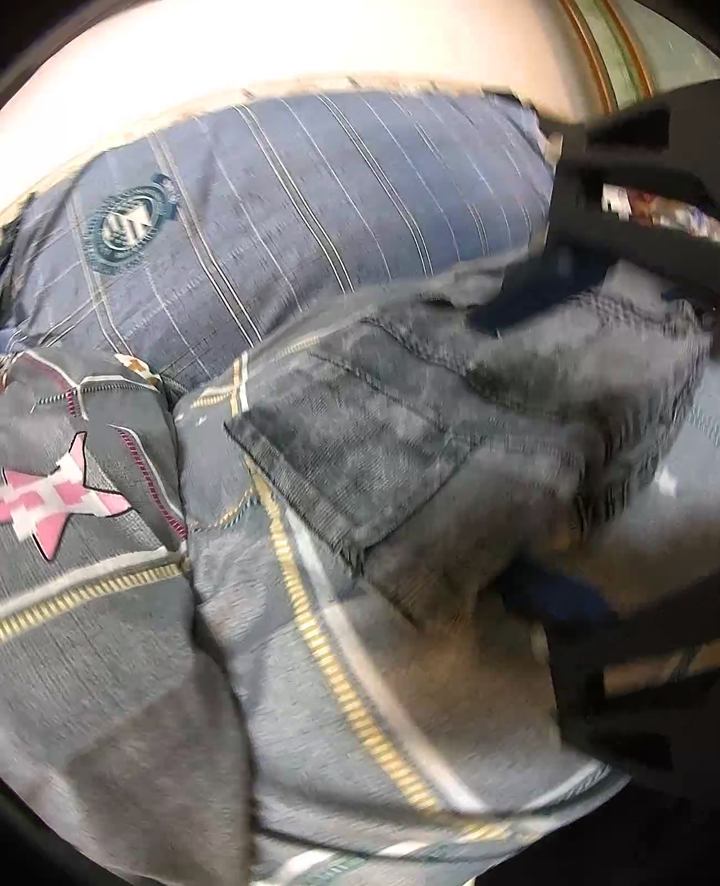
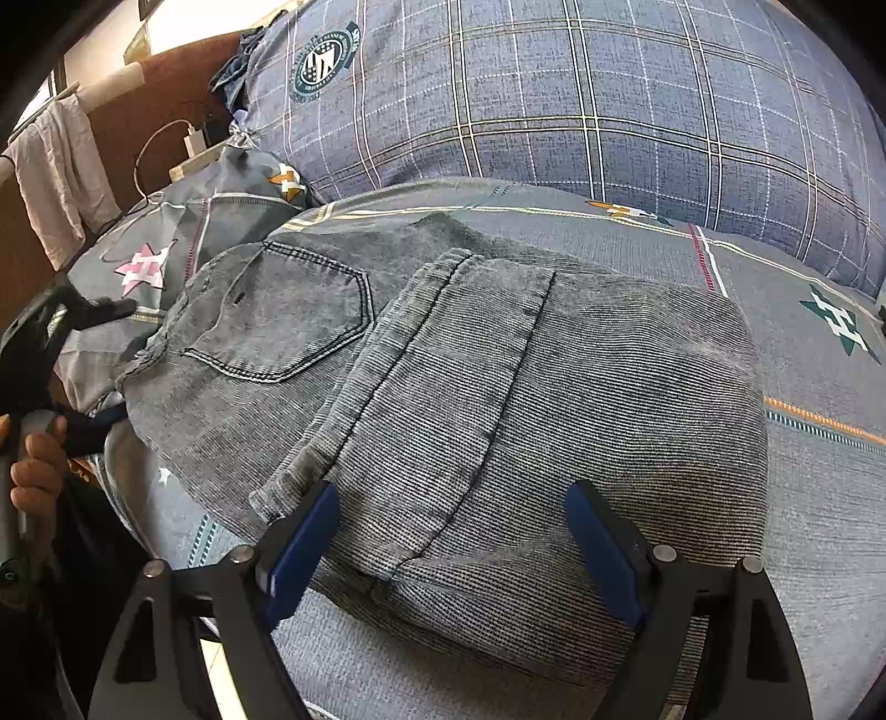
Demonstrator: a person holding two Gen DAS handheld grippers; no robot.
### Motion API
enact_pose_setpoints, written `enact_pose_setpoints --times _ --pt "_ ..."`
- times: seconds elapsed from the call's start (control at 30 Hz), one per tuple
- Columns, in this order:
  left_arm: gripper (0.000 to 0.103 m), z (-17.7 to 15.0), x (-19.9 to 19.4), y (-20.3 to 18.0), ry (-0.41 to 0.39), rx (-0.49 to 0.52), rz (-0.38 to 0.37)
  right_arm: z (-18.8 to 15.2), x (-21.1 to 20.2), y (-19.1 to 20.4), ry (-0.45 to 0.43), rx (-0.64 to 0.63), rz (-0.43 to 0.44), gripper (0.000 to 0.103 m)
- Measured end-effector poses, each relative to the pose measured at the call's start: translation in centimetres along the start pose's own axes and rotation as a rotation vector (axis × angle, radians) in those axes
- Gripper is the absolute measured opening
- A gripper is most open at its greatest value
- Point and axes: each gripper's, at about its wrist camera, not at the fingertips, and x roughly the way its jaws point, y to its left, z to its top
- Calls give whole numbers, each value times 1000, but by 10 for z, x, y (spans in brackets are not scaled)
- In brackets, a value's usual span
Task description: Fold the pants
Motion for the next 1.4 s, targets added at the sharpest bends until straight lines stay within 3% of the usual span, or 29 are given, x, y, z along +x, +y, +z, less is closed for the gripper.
enact_pose_setpoints --times 0.07,0.1,0.3,0.33,0.4,0.43,0.53,0.57,0.6,0.8,1.2,1.4 --pt "40 4 6 5 2 -2 30 1 0 1 5 -2 -2 86" --pt "38 5 6 8 3 -10 23 1 1 1 9 -1 -4 86" --pt "40 3 3 11 5 14 23 2 4 8 29 -20 -30 87" --pt "44 4 4 9 3 15 27 3 4 8 31 -21 -31 87" --pt "62 3 3 5 -11 16 16 3 5 8 37 -20 -30 88" --pt "63 2 1 1 -25 32 27 4 5 8 42 -20 -31 88" --pt "55 0 5 -11 -43 118 91 7 7 9 57 -24 -41 88" --pt "42 -1 7 -14 -46 143 123 6 7 9 59 -25 -45 88" --pt "36 0 9 -16 -47 164 155 6 8 10 61 -27 -49 88" --pt "21 0 10 -26 -56 225 189 7 9 12 79 -30 -62 88" --pt "16 -7 -1 -40 -120 348 209 9 11 14 96 -21 -78 88" --pt "16 -6 -2 -39 -128 361 205 18 11 13 136 1 -76 88"
